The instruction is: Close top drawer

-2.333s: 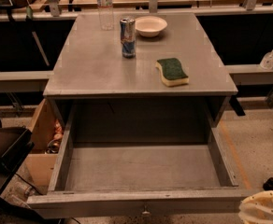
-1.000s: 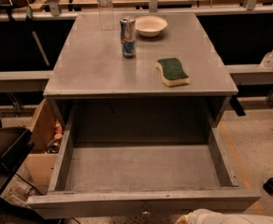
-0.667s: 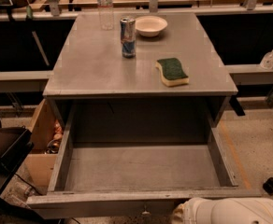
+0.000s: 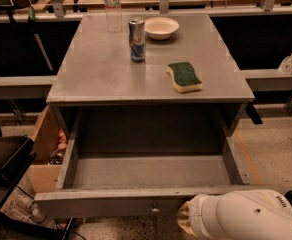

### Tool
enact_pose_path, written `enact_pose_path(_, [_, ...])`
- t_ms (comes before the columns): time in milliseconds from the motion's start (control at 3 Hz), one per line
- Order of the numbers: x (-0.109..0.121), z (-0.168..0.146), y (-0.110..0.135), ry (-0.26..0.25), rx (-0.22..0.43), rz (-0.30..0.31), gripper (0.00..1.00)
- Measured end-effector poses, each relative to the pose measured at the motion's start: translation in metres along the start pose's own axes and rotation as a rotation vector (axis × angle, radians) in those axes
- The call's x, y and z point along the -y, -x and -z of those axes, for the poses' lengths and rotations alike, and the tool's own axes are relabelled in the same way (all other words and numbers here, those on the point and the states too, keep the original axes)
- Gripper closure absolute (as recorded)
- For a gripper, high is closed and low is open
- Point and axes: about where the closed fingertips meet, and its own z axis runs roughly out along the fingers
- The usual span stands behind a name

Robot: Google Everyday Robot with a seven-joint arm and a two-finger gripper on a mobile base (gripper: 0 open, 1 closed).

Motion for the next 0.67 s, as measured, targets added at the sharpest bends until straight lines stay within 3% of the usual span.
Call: enact_pose_path(667, [0.045, -0.01, -0.003, -0.048, 0.005, -0.013, 1.0])
